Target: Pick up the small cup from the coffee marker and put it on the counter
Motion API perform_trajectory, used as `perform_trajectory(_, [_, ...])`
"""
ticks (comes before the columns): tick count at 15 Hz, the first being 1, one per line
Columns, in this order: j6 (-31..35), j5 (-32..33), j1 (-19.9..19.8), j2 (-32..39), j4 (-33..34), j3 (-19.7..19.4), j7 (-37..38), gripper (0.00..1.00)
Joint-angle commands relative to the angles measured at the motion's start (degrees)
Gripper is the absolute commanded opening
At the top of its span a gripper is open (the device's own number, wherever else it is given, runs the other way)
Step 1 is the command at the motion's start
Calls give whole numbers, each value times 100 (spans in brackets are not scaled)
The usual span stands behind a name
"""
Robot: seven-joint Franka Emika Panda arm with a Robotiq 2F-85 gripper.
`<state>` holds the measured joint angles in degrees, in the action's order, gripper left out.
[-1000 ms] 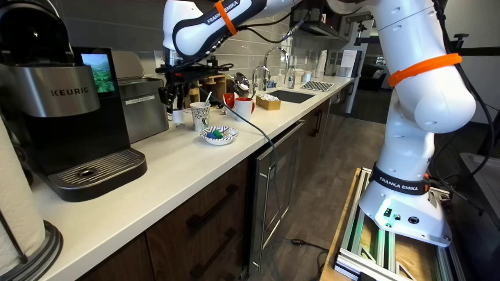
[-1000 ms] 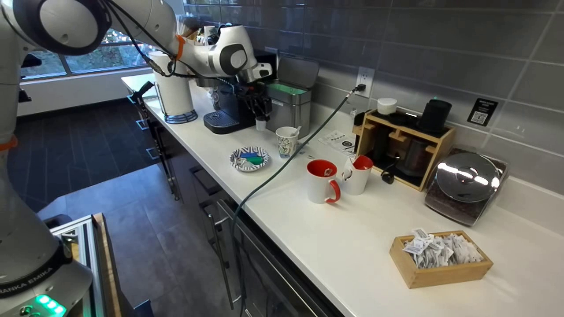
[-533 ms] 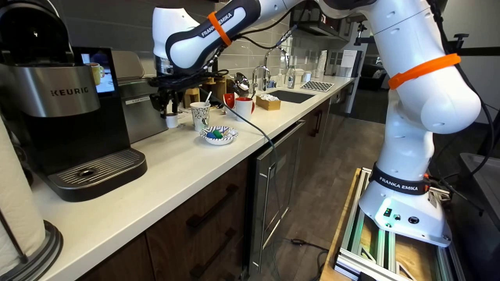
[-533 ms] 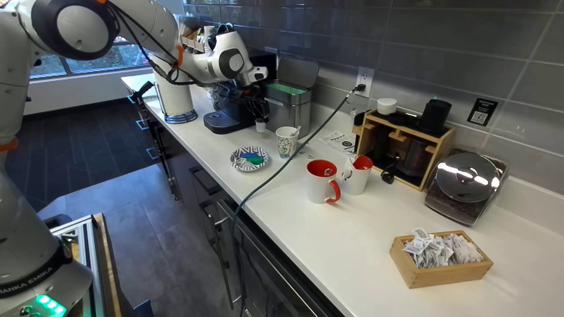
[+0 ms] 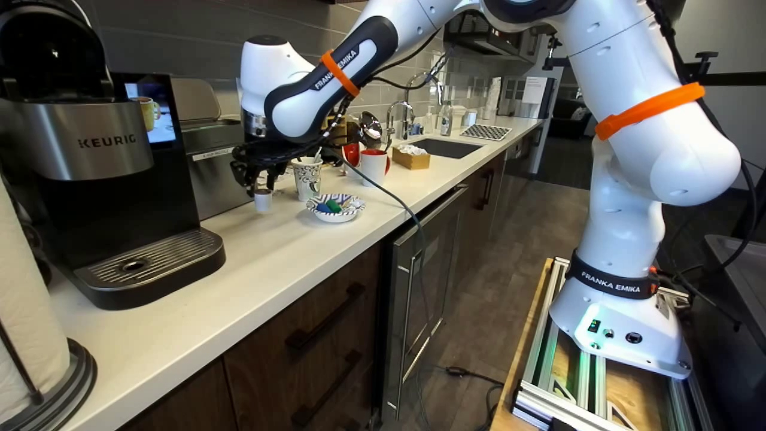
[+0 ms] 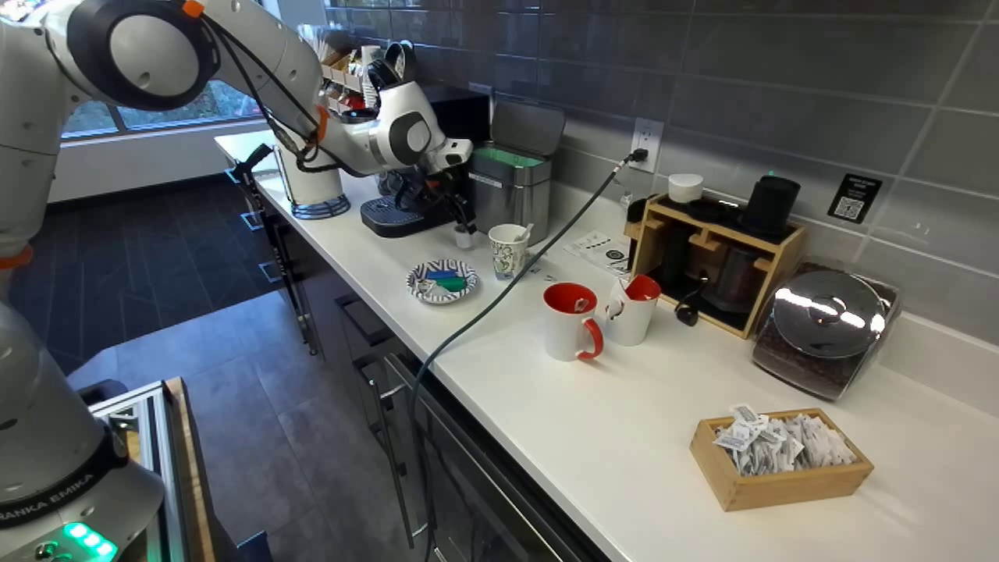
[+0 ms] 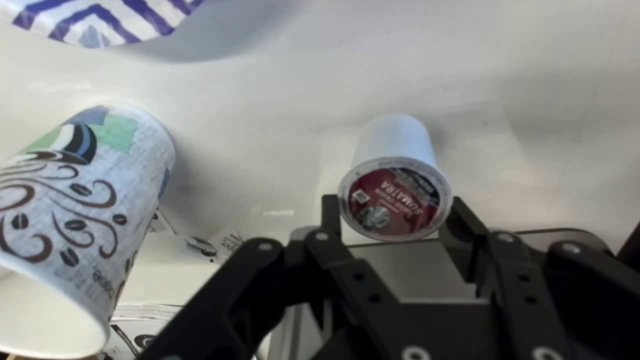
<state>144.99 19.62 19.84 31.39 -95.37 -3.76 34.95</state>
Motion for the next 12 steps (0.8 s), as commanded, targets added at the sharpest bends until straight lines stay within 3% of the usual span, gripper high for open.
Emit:
perform_trajectory(1, [144, -93, 51, 52, -168, -55, 154, 28])
perform_trajectory(2, [116, -149, 28, 59, -176, -22, 115, 28])
perform_trajectory(3, [122, -135, 47, 62, -186, -46, 142, 78])
perform_trajectory(4, [111, -122, 63, 46, -193, -63, 160, 79])
perform_trajectory(7, [169, 19, 149, -114, -264, -144, 271, 99])
perform_trajectory(10, [437, 131, 239, -462, -525, -184, 364, 100])
perform_trajectory(12, [1062, 33, 137, -781, -901, 38, 15, 100])
